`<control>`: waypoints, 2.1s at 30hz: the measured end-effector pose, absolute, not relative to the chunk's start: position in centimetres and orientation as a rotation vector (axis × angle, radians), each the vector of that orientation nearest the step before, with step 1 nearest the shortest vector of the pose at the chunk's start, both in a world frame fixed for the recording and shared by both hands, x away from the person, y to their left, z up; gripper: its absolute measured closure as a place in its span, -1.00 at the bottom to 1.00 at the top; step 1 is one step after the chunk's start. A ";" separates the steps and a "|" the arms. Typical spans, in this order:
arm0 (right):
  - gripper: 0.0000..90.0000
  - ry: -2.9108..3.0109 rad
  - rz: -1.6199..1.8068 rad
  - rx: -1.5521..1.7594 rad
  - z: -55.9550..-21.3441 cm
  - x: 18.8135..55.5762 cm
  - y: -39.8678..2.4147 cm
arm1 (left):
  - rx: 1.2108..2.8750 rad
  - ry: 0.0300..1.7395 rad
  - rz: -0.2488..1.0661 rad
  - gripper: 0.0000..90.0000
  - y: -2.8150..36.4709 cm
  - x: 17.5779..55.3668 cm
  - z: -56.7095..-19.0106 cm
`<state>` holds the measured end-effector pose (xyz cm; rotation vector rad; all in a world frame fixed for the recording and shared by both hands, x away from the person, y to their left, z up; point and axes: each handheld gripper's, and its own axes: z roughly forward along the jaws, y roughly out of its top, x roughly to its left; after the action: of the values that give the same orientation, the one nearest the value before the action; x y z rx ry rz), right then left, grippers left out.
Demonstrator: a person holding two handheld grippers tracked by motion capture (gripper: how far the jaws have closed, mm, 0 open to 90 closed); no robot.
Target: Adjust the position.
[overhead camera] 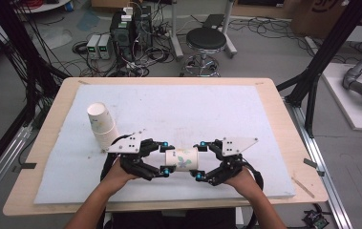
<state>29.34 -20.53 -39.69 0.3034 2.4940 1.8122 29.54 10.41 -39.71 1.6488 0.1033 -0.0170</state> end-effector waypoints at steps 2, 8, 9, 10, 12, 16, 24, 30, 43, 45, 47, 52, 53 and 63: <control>-0.61 2.499 1.844 0.288 -39.7 29.3 -20.5 | 1.636 0.102 -0.029 -0.17 10.4 29.5 -39.7; -0.38 2.510 1.872 0.255 -39.6 29.3 -20.6 | 1.626 0.097 -0.039 -0.17 10.5 29.7 -39.9; -0.37 2.507 1.875 0.251 -39.6 29.3 -20.6 | 1.625 0.096 -0.039 -0.17 10.5 29.6 -40.0; -0.34 2.508 1.877 0.249 -39.6 29.3 -20.6 | 1.625 0.095 -0.037 -0.17 10.5 29.6 -40.0; -0.29 2.513 1.877 0.249 -39.5 29.2 -20.6 | 1.626 0.094 -0.037 -0.17 10.5 29.6 -40.0; -0.22 2.509 1.868 0.244 -39.3 29.2 -20.8 | 1.628 0.112 -0.038 -0.18 10.4 29.5 -40.1; -0.23 2.580 1.703 0.257 -37.7 29.5 -20.9 | 1.767 0.199 0.040 -0.67 10.0 29.3 -39.2; -0.23 2.662 1.506 0.235 -36.1 30.0 -19.9 | 1.866 0.200 0.095 -0.67 10.0 29.6 -38.3; -0.24 2.788 1.130 0.152 -33.1 31.1 -17.3 | 2.016 0.189 0.136 -0.67 9.9 30.1 -37.9; -0.24 2.807 1.078 0.138 -32.8 31.1 -16.7 | 2.032 0.190 0.140 -0.66 9.8 30.2 -37.9; -0.24 2.821 1.027 0.117 -32.6 31.2 -16.1 | 2.046 0.191 0.143 -0.65 9.8 30.3 -37.9; -0.24 2.864 0.915 0.073 -32.1 31.3 -14.6 | 2.083 0.193 0.146 -0.62 9.6 30.4 -37.9; -0.24 2.865 0.899 0.065 -32.0 31.3 -14.3 | 2.083 0.193 0.146 -0.61 9.6 30.4 -37.9; -0.25 2.899 0.710 0.024 -31.2 31.2 -12.4 | 2.122 0.182 0.138 -0.57 9.3 30.4 -38.0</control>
<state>31.24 -12.41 -31.15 0.0243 2.8991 0.7097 30.41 9.33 -38.00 2.1224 0.1824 0.1384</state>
